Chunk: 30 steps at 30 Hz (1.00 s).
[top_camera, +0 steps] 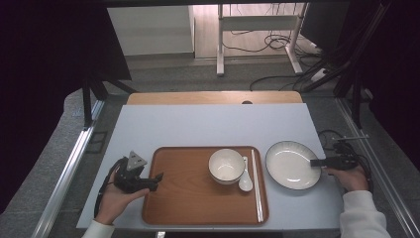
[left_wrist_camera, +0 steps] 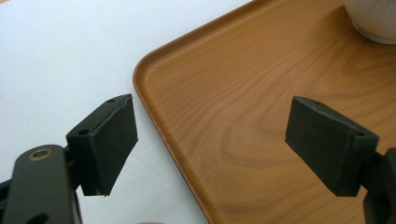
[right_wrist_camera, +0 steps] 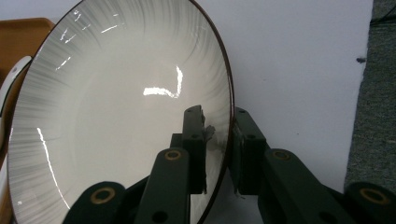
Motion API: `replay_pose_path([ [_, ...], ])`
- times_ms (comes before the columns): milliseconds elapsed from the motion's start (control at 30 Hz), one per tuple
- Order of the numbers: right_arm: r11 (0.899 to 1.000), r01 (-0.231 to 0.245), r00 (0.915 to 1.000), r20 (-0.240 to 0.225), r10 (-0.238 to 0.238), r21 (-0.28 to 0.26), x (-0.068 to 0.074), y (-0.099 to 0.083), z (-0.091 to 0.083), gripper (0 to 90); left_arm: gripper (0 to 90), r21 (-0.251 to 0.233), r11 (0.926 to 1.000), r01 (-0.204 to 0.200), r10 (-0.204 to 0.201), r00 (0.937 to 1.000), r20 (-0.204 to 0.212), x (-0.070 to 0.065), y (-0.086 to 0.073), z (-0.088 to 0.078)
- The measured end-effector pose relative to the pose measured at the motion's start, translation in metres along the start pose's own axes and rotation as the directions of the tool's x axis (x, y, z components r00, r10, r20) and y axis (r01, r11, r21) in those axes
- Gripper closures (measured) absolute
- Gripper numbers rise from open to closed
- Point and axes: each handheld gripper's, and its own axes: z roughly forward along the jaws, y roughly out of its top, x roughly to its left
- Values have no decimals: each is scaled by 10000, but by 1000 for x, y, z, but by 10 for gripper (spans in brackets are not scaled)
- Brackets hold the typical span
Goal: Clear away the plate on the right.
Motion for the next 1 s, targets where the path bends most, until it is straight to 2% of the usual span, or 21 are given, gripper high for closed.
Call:
replay_pose_path([
  [267, 9997, -16, 9999, -110, 13, -235, 1, 1, -6, 819, 164, 14, 10000, -21, 21, 10000, -19, 1, 0, -1],
  [467, 9981, -130, 9989, -463, 103, -602, 0, 1, -11, 845, 164, -6, 10000, -10, 10, 10000, -30, 1, 0, -1],
  [600, 9975, -155, 9988, -468, 123, -690, 2, 3, -13, 853, 164, -12, 10000, -17, 17, 10000, -51, 1, 0, -2],
  [733, 9952, -180, 9985, -535, 129, -960, 4, 5, -16, 863, 164, -33, 10000, -13, 13, 10000, -63, 2, 0, -3],
  [833, 9933, -139, 9991, -404, 93, -1147, 4, 6, -20, 862, 164, -57, 10000, 15, -15, 10000, -77, 2, 0, -3],
  [1000, 9893, -270, 9975, -689, 172, -1433, 1, 5, -26, 854, 165, -91, 9999, 57, -57, 10000, -75, 2, 0, -3],
])
